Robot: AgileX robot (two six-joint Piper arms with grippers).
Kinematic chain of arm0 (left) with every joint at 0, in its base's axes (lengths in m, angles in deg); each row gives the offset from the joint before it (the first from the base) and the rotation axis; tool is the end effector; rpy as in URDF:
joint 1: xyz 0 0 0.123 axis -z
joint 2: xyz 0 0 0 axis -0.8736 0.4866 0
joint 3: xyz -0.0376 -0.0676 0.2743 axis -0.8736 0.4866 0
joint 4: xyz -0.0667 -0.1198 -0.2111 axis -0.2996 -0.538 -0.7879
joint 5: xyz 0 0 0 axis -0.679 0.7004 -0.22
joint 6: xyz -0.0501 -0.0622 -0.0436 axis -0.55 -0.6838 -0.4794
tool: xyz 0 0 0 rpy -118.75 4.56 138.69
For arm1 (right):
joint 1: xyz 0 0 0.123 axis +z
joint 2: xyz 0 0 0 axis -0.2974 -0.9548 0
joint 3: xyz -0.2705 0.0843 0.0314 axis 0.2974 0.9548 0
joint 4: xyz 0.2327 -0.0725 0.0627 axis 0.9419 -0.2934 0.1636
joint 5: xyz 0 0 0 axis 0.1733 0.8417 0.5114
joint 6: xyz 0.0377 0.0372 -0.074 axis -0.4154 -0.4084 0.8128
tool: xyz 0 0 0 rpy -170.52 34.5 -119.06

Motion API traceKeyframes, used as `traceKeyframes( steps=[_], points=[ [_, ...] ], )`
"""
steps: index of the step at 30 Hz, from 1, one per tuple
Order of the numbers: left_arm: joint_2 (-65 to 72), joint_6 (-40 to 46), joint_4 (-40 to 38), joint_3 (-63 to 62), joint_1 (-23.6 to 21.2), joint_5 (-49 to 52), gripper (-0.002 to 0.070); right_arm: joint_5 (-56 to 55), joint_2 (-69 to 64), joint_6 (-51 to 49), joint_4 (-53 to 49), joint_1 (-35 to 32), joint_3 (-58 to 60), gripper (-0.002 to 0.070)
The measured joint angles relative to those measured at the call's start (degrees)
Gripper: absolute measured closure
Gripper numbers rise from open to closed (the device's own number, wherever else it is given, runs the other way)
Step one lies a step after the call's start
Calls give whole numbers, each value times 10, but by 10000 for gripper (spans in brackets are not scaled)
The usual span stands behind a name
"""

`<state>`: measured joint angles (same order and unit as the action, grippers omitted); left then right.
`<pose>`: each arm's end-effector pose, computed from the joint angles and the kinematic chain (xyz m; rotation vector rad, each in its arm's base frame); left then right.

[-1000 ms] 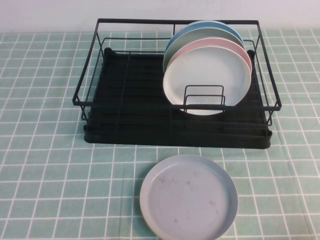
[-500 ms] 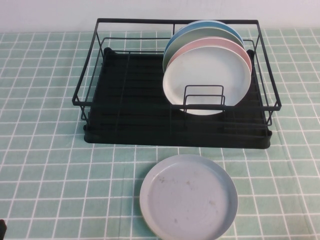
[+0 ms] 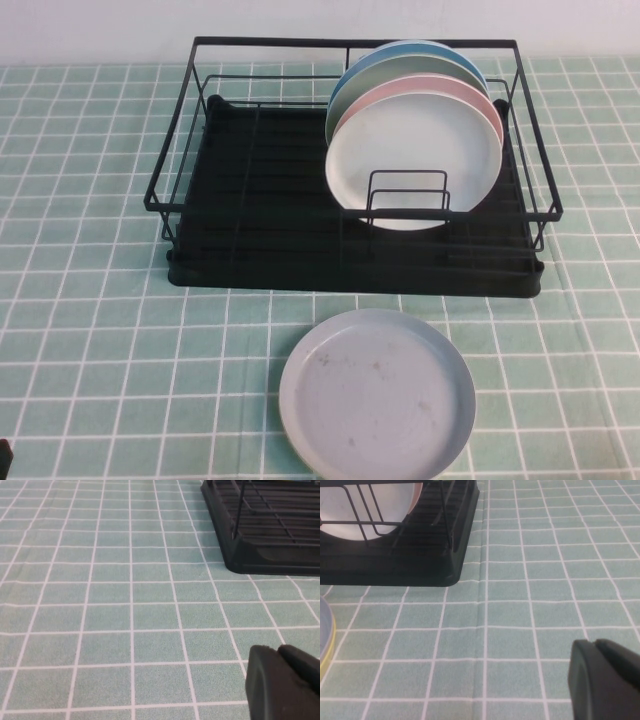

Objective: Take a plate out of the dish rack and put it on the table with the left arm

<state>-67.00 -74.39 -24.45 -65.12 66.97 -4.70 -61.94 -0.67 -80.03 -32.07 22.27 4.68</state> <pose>0.0529 -0.0076 0.1744 0.1601 1.8363 -0.0570 0.0528 0.0042 0.1722 -0.0064 1.8521 0.1089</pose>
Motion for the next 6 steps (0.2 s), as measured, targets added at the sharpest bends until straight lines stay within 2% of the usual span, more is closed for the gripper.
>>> traceKeyframes(
  steps=[6],
  points=[
    [0,1,1,0,0,0,677,0,0,0,0,0,0,694]
  ],
)
